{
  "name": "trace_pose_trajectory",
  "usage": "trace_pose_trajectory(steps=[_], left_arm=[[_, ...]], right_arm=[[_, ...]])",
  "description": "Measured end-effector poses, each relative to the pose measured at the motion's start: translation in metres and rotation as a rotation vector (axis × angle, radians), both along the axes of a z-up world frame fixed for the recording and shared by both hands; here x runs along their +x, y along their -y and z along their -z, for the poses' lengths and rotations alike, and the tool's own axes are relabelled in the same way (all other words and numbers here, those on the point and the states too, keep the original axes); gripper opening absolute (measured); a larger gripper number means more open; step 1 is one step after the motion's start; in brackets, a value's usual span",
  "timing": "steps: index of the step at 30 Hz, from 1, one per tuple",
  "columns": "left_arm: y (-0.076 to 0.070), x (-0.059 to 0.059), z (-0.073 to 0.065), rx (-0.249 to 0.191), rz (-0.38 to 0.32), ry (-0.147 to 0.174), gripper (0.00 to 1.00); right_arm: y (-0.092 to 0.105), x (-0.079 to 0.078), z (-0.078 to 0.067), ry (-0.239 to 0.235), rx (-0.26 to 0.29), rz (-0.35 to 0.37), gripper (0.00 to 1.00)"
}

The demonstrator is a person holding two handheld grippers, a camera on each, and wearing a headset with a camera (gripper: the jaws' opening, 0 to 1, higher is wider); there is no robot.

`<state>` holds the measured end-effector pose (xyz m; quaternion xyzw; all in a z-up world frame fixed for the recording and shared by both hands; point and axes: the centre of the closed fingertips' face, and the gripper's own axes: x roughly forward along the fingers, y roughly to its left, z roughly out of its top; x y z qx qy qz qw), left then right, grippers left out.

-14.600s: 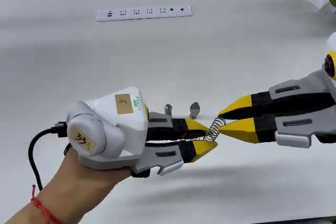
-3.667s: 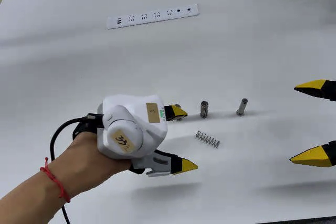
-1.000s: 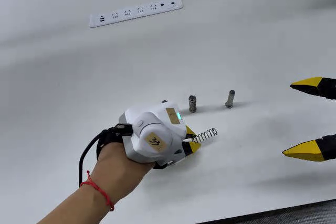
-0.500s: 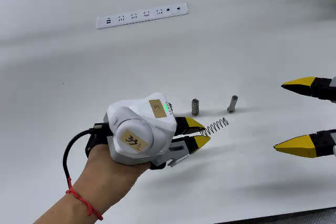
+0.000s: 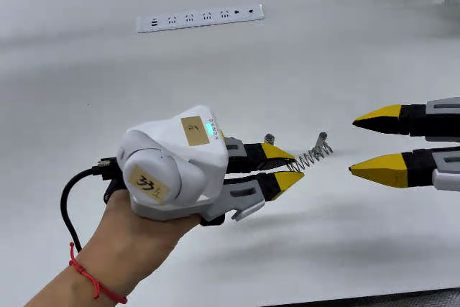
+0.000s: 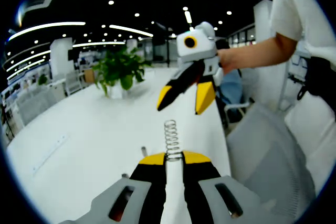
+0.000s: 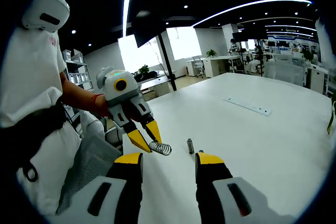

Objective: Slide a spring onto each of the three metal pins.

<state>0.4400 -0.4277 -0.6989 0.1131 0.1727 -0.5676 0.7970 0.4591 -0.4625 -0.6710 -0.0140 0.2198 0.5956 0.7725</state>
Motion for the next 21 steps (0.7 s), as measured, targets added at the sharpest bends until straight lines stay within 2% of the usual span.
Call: trace_pose_trajectory(steps=[10,21], left_arm=[[0.002,-0.005,-0.011,-0.059,0.006,0.008,0.1],[0.001,-0.007,-0.014,-0.082,0.013,0.007,0.1]], right_arm=[[-0.014,-0.008,-0.006,-0.07,0.021,-0.067,0.27],[-0.017,-0.013,-0.006,-0.098,0.022,-0.096,0.18]])
